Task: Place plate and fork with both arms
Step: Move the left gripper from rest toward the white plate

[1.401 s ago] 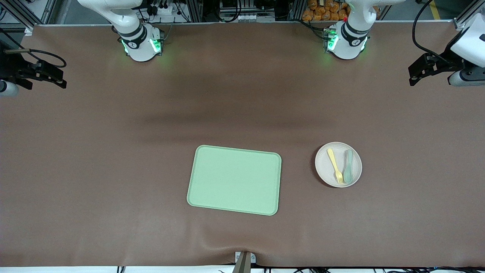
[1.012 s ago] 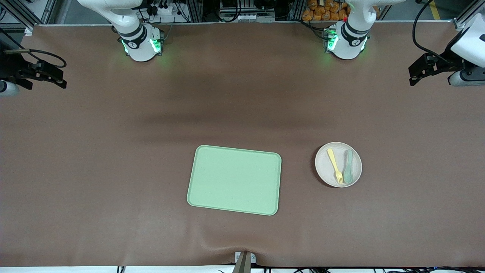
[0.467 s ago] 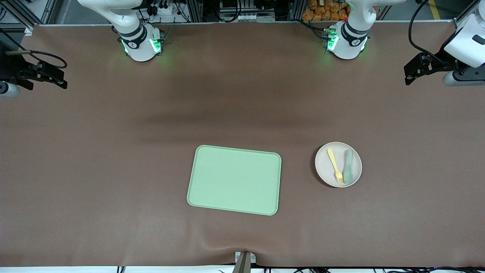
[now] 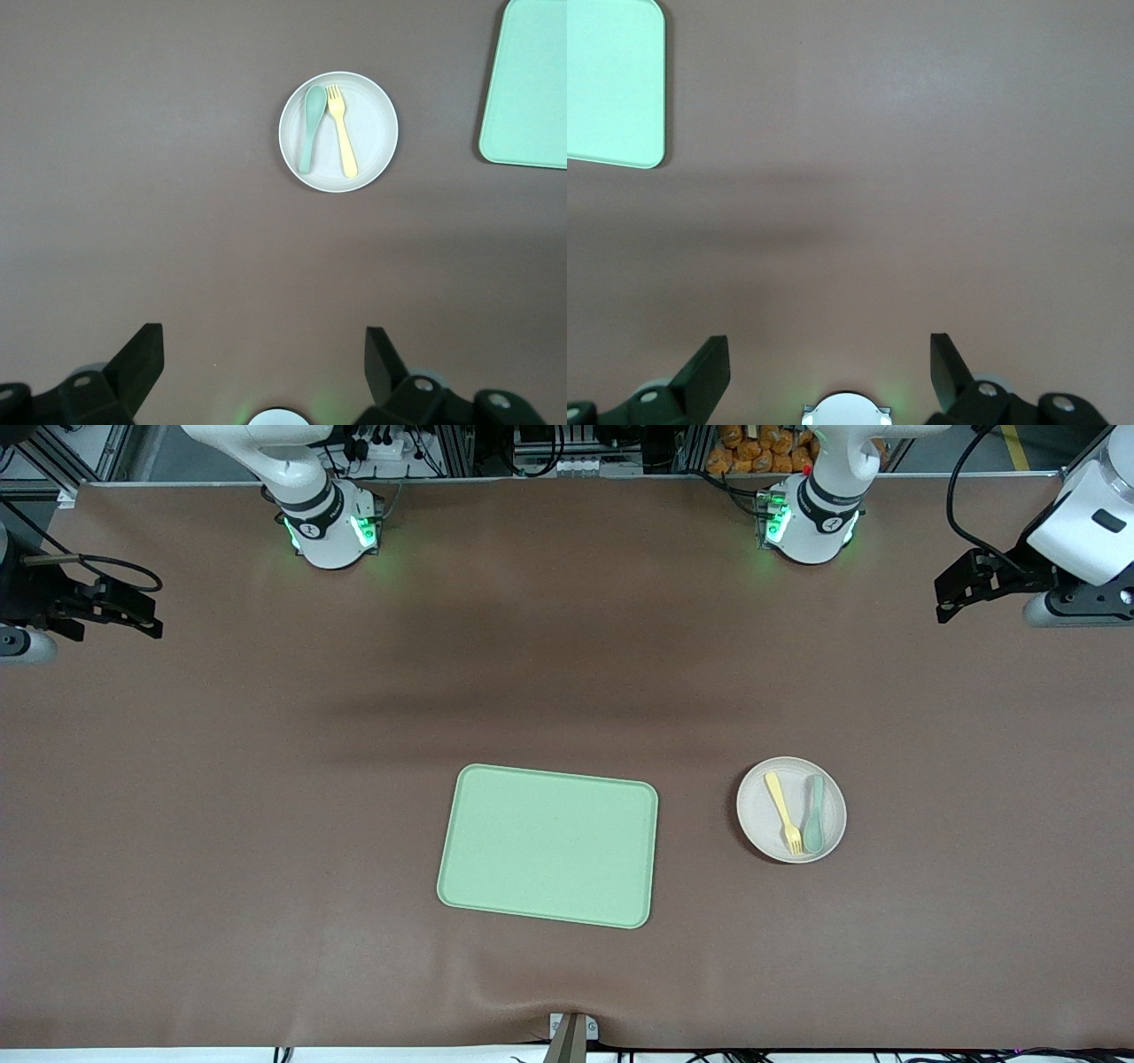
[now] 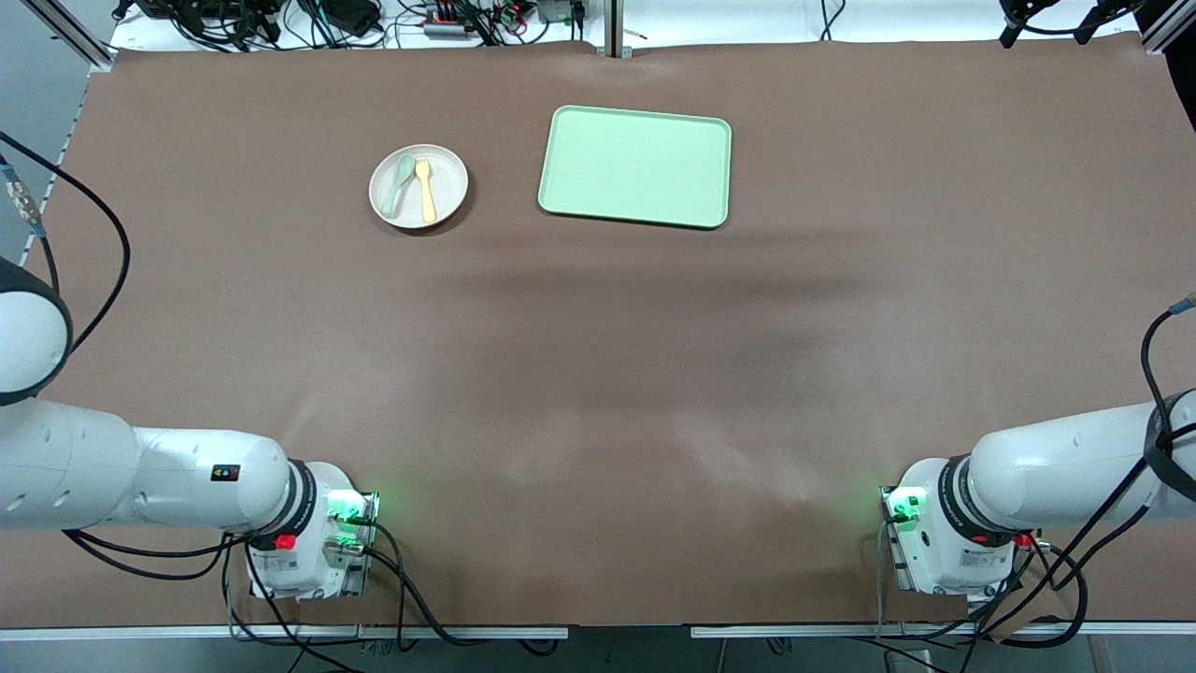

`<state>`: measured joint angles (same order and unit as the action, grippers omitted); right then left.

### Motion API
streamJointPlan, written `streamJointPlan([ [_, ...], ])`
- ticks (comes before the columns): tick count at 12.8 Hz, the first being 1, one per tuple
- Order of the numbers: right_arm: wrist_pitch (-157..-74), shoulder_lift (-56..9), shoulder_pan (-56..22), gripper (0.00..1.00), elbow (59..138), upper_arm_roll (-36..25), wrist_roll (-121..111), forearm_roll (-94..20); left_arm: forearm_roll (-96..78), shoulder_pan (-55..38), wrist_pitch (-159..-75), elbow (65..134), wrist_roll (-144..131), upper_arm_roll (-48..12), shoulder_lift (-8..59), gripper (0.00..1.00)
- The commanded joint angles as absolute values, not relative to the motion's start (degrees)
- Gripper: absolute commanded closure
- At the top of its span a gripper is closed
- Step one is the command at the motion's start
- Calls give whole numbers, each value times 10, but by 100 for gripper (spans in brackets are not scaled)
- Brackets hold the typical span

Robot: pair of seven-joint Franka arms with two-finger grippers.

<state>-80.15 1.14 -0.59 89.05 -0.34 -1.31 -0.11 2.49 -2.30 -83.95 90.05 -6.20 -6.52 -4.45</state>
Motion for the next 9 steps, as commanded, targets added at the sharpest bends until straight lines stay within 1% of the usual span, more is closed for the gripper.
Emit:
streamJointPlan([
  [1,-794,9,1,0,884,3,-5,0,16,-30,-835,912,-65,-58,-62,0],
  [3,-794,9,1,0,884,2,-4,0,16,-26,-836,912,-65,-58,-59,0],
  [5,-794,6,0,0,885,2,-4,0,16,-26,-856,931,-65,-58,-53,0],
  [7,-794,2,0,0,885,3,-4,-1,16,-25,-936,991,-65,-58,-47,0],
  [8,-794,2,0,0,885,3,-4,-1,16,-25,-981,1019,-65,-58,-34,0],
  [9,-794,2,0,0,885,3,-4,0,16,-25,-1014,1028,-65,-58,-11,0],
])
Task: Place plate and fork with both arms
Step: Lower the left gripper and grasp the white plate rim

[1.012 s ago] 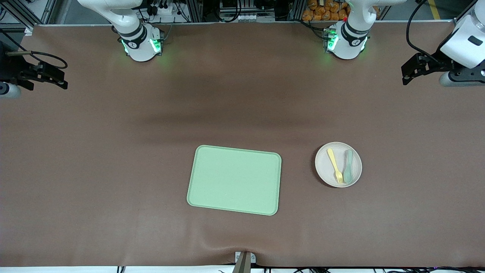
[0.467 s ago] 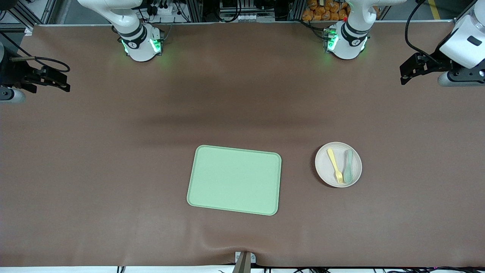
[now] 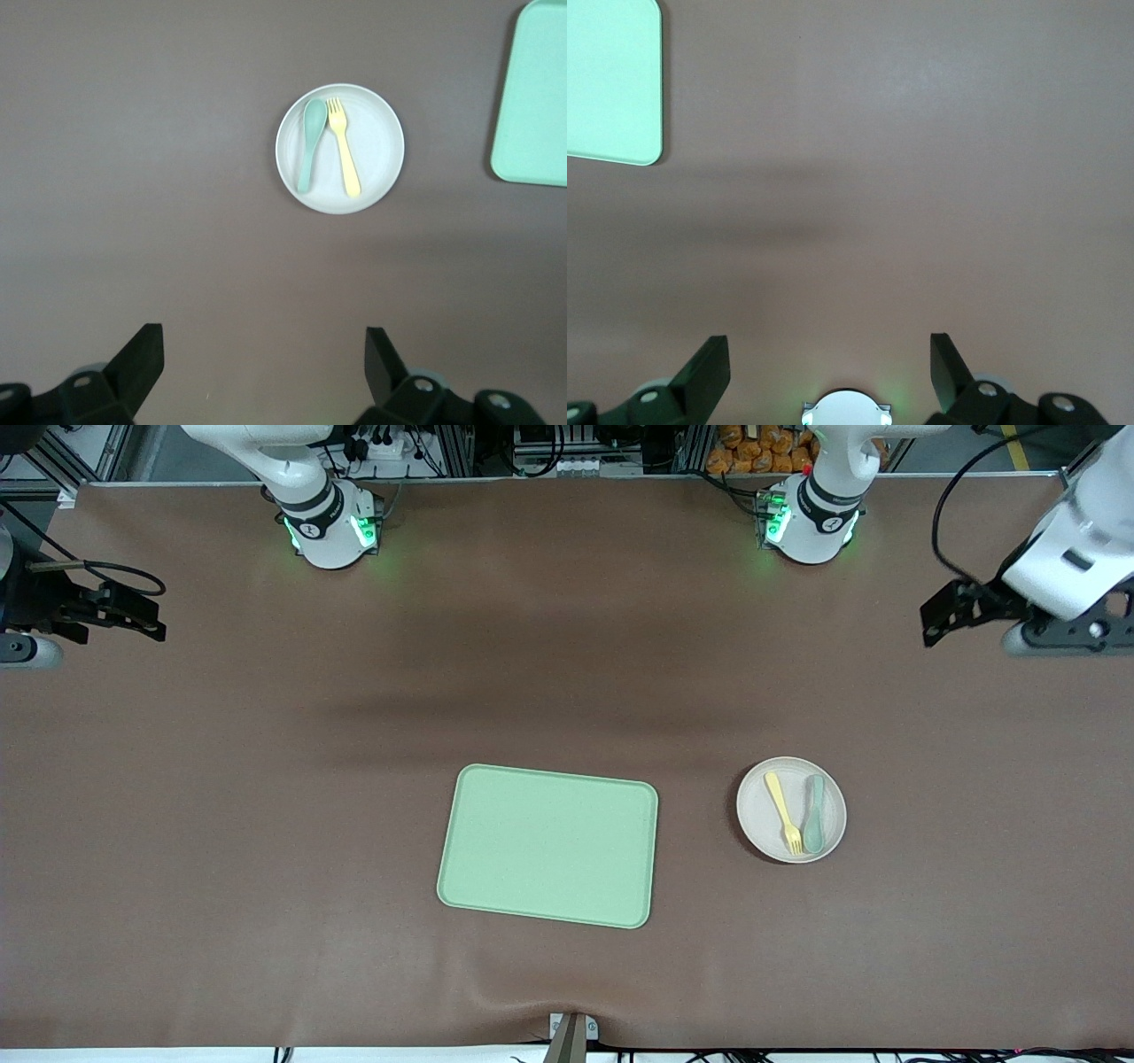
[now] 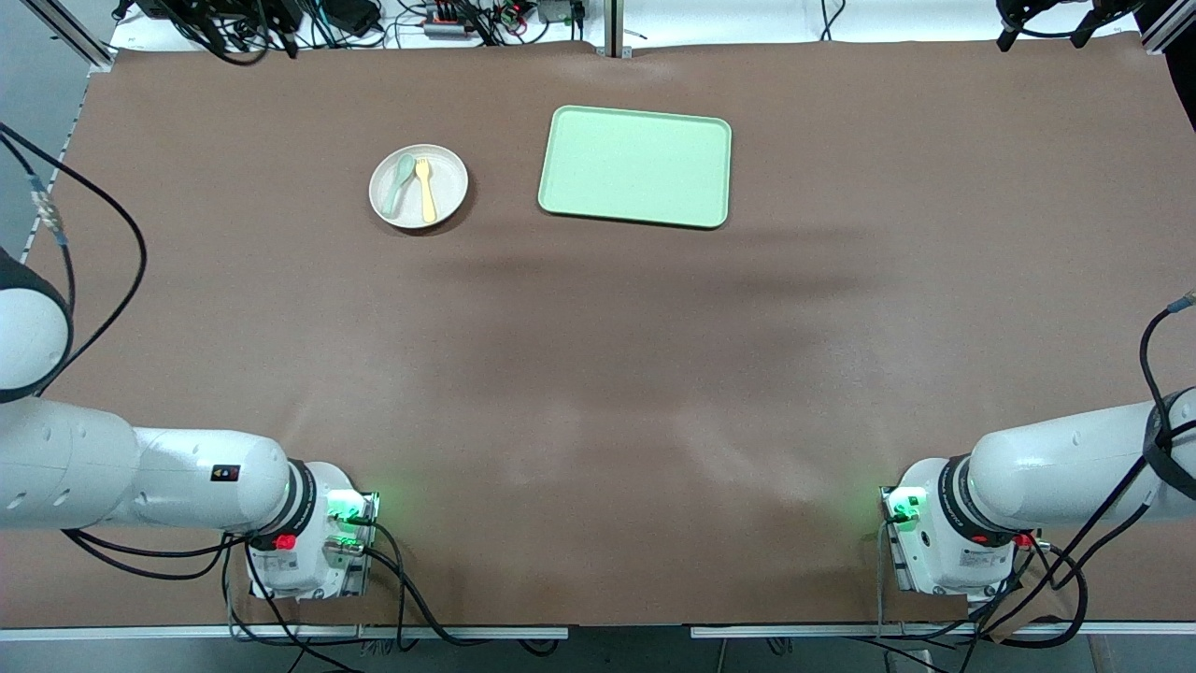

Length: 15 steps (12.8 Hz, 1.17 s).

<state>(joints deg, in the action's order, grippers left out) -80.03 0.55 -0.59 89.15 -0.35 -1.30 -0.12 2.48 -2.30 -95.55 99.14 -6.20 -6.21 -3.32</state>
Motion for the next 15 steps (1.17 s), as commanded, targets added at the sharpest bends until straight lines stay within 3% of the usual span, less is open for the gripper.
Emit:
streamJointPlan([
  [1,-794,2,0,0,885,3,-4,-1,16,-25,-1034,1028,-65,-58,16,0],
  [10,-795,-11,0,0,889,3,-4,-5,16,26,-1214,1027,-65,-58,234,0],
  [14,-795,-12,-1,0,889,3,-4,-7,13,33,-1271,1020,-66,-59,300,0],
  [15,-795,-12,-1,0,889,3,-4,-7,11,30,-1285,1020,-67,-58,307,5],
])
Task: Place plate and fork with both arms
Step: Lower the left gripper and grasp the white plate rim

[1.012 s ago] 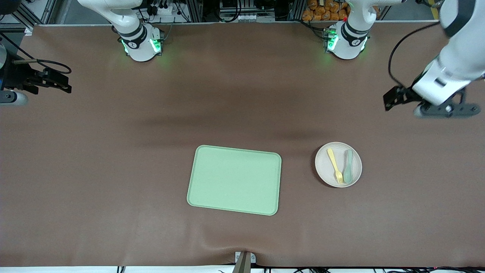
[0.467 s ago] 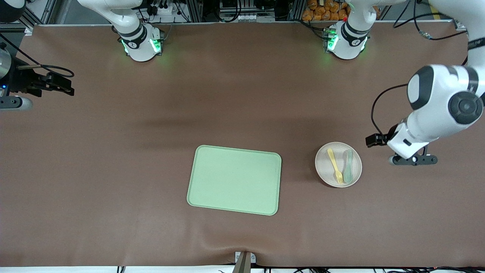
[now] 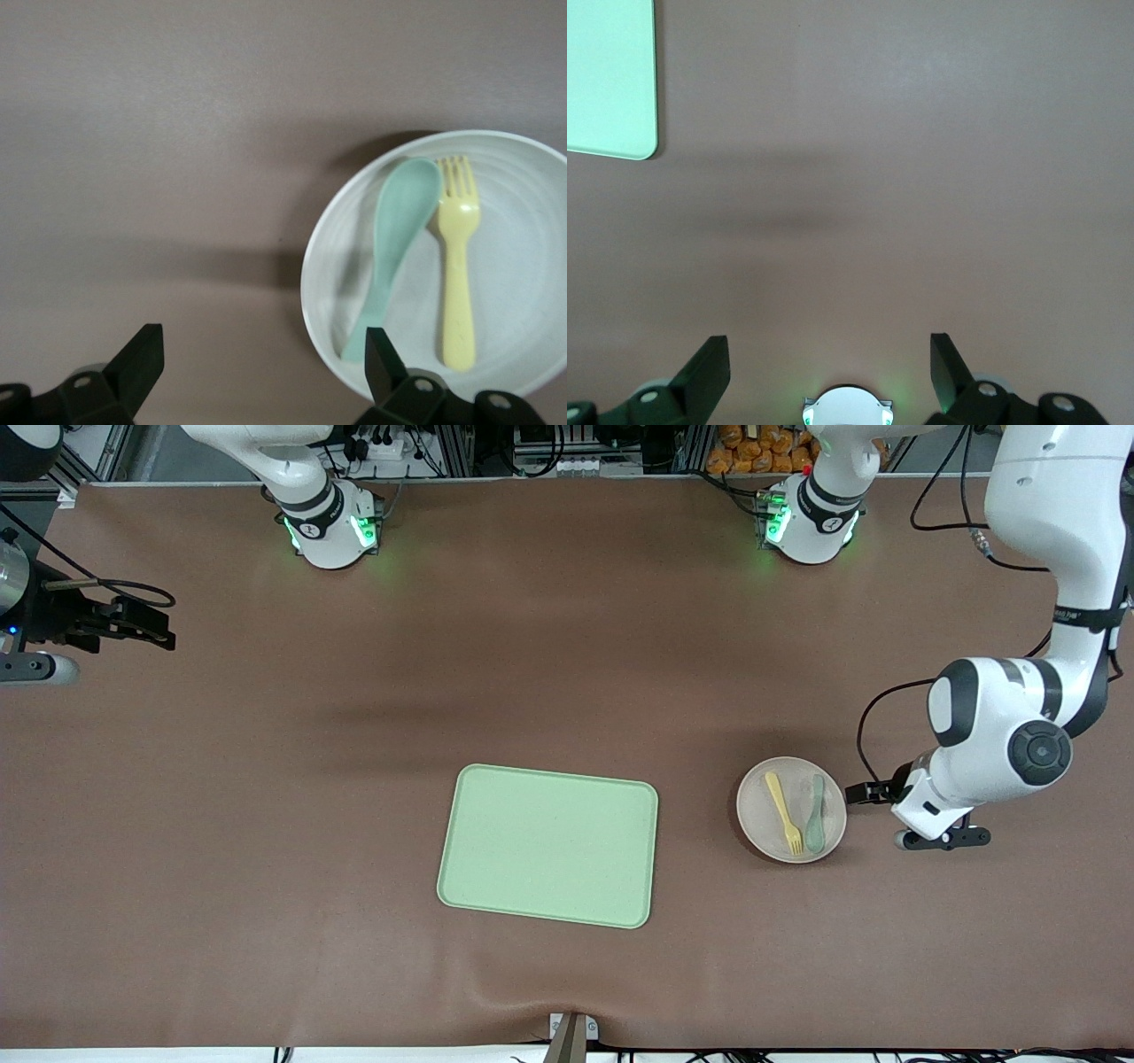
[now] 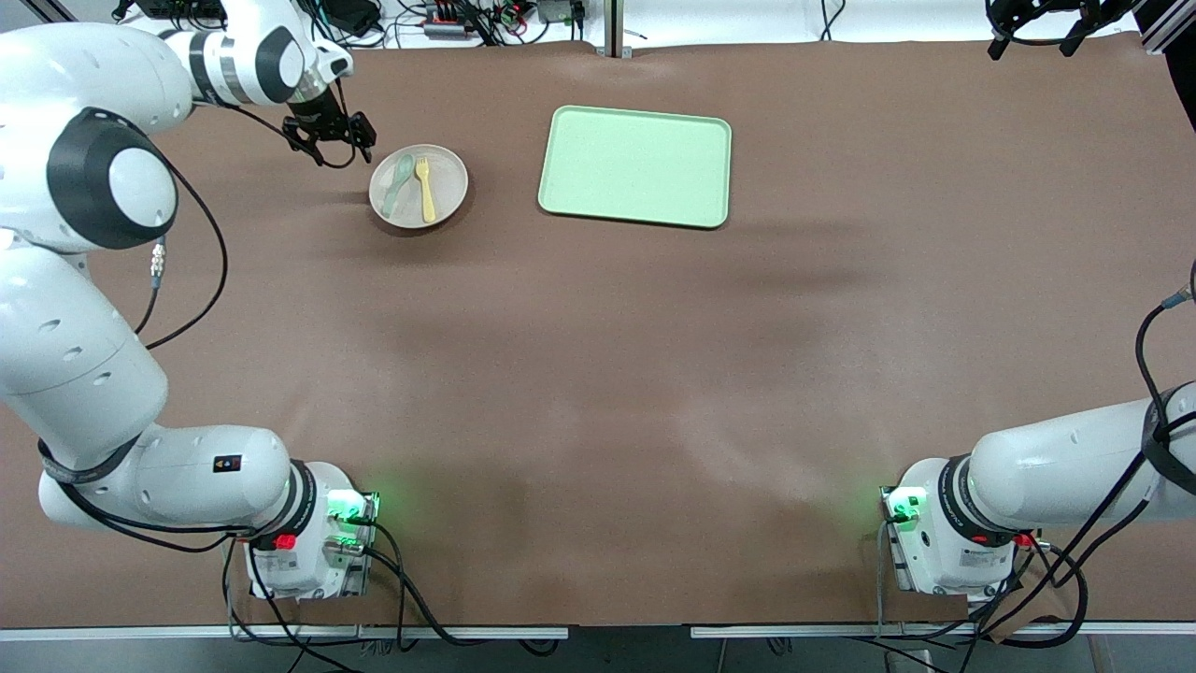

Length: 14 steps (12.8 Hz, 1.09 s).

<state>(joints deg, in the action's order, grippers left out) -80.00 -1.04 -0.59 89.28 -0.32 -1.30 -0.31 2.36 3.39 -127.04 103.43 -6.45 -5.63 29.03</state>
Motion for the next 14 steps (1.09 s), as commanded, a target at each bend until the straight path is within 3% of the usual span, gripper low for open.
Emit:
streamJointPlan([
  [1,-795,-12,-1,0,889,3,-4,-7,11,32,-1293,1020,-67,-59,319,11],
  [7,-795,-12,0,0,888,3,-4,-7,9,33,-1330,1020,-75,-59,353,33],
  [9,-795,-12,0,0,888,3,-4,-7,9,32,-1330,1020,-77,-59,360,45],
  [10,-795,-12,1,0,888,3,-4,-7,9,31,-1330,1020,-78,-60,361,53],
  [13,-795,-12,0,0,888,3,-5,-7,-29,26,-1329,1020,-77,-63,366,100],
  [14,-795,-12,0,0,888,2,-4,-7,-37,26,-1330,1020,-76,-65,367,100],
])
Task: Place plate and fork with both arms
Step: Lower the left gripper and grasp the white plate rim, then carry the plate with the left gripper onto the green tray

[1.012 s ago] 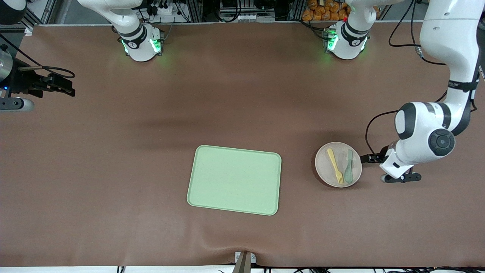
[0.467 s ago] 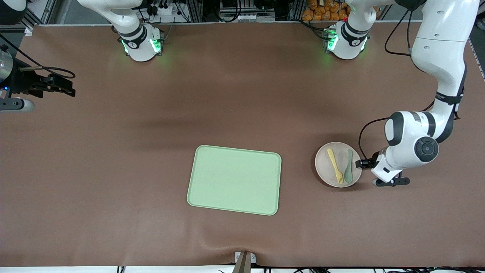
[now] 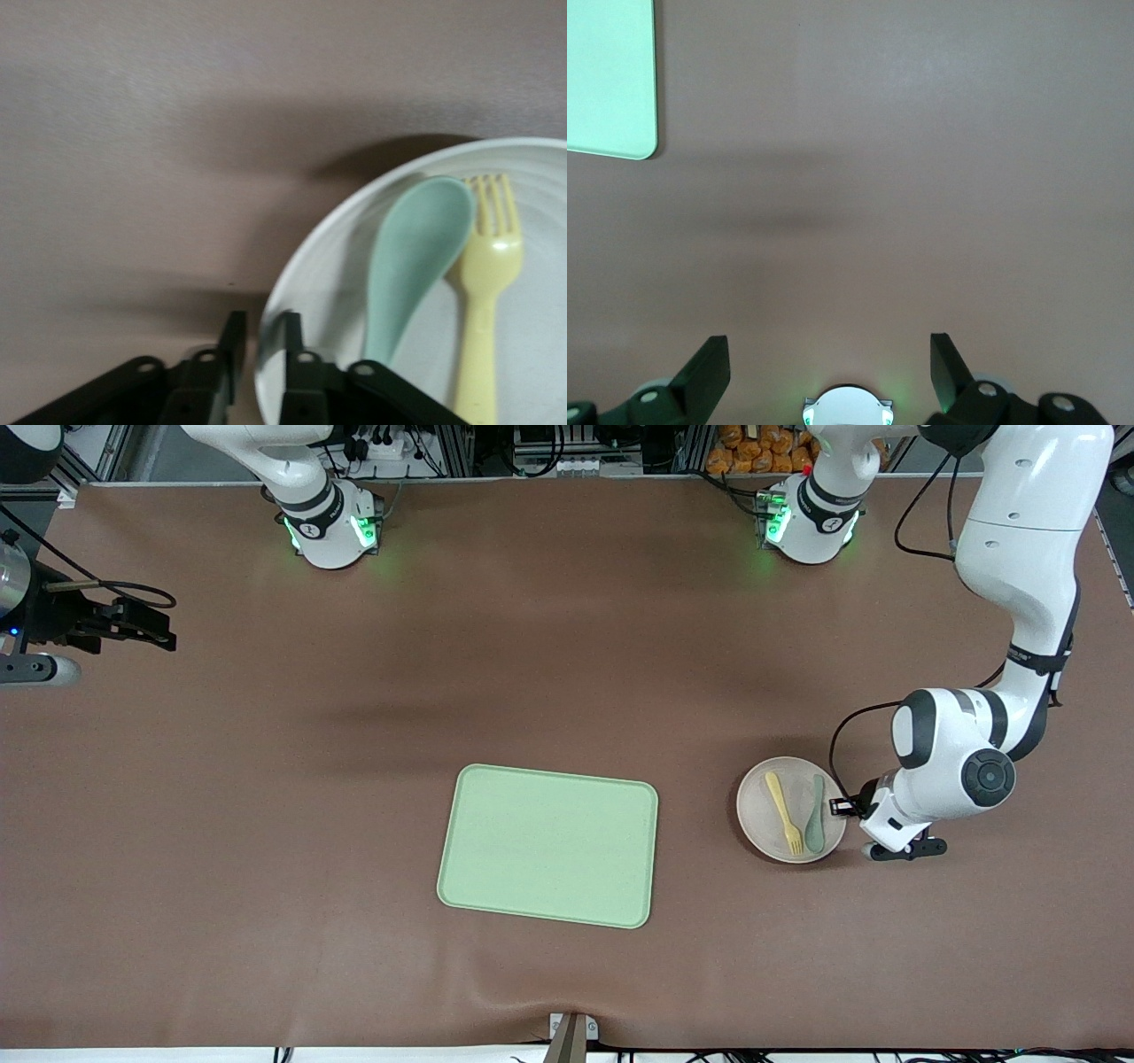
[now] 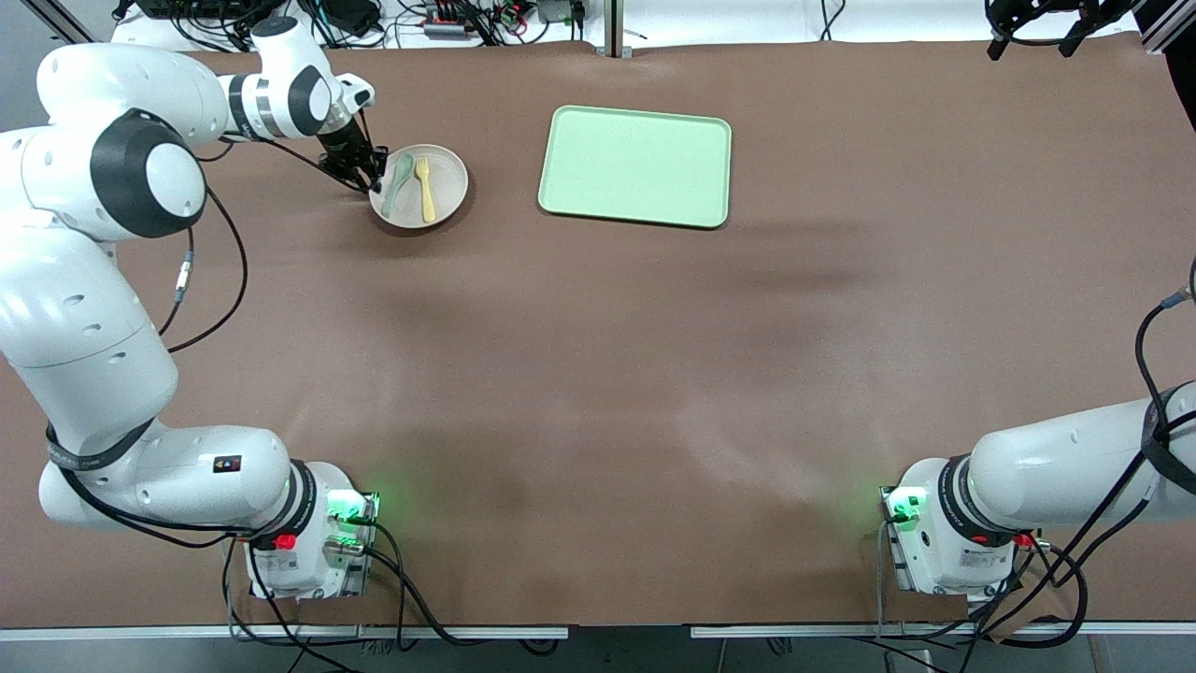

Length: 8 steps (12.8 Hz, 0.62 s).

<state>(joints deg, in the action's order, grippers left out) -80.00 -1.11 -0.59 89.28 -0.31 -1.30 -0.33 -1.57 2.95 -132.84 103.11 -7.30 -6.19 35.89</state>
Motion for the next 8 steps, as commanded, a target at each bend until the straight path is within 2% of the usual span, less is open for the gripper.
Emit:
streamJointPlan([
  [1,-795,-12,1,0,888,3,-5,-7,-42,26,-1329,1020,-75,-66,365,100],
  [5,-795,-12,1,0,888,2,-5,-7,-81,33,-1320,997,-74,-118,342,100],
  [8,-795,-12,1,0,888,3,-5,-7,-113,-5,-1320,926,-80,-160,360,100],
])
